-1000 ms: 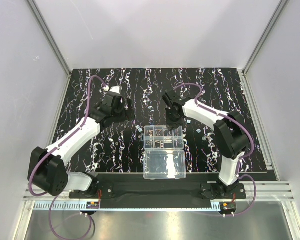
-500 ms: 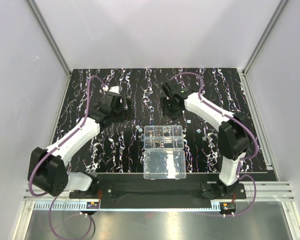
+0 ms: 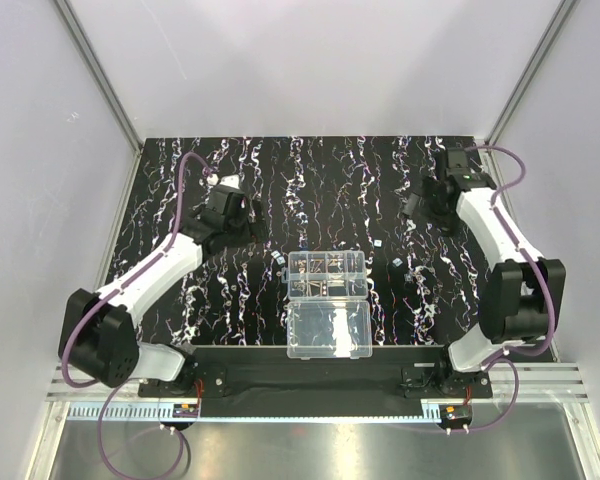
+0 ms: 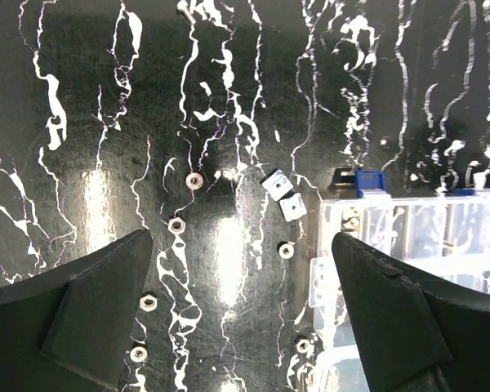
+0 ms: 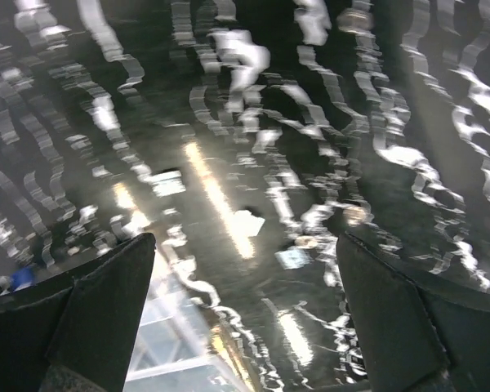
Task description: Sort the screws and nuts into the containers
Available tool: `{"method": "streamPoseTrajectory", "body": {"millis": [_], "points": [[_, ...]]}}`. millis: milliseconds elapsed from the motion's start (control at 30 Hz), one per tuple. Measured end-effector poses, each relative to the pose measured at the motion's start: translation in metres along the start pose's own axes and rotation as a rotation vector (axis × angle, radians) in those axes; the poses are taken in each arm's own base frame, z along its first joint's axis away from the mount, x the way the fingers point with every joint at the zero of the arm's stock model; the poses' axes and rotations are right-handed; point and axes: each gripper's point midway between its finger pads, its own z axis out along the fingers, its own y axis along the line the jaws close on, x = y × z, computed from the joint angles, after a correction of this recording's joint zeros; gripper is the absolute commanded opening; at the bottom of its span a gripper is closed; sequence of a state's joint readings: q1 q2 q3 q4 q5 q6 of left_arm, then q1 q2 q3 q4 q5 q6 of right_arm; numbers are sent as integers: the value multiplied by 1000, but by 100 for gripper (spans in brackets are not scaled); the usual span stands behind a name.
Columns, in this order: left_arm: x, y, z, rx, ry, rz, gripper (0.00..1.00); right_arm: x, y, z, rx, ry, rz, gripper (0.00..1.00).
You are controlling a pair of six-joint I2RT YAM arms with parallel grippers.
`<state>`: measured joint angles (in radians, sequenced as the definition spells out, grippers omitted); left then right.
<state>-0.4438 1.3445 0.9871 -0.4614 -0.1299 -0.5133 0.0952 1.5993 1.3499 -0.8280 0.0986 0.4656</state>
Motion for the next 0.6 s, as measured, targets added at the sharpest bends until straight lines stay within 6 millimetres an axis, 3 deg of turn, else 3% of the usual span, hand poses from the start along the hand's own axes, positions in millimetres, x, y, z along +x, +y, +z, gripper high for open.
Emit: {"method": "streamPoseTrajectory", "body": {"millis": [233,600], "points": [[3,5,12,-34,31,0,99,-1,-72,19,120,21,146,100],[-3,21,15,-101,12,-43,99,15,-79,25,110,0,150,100]]}}
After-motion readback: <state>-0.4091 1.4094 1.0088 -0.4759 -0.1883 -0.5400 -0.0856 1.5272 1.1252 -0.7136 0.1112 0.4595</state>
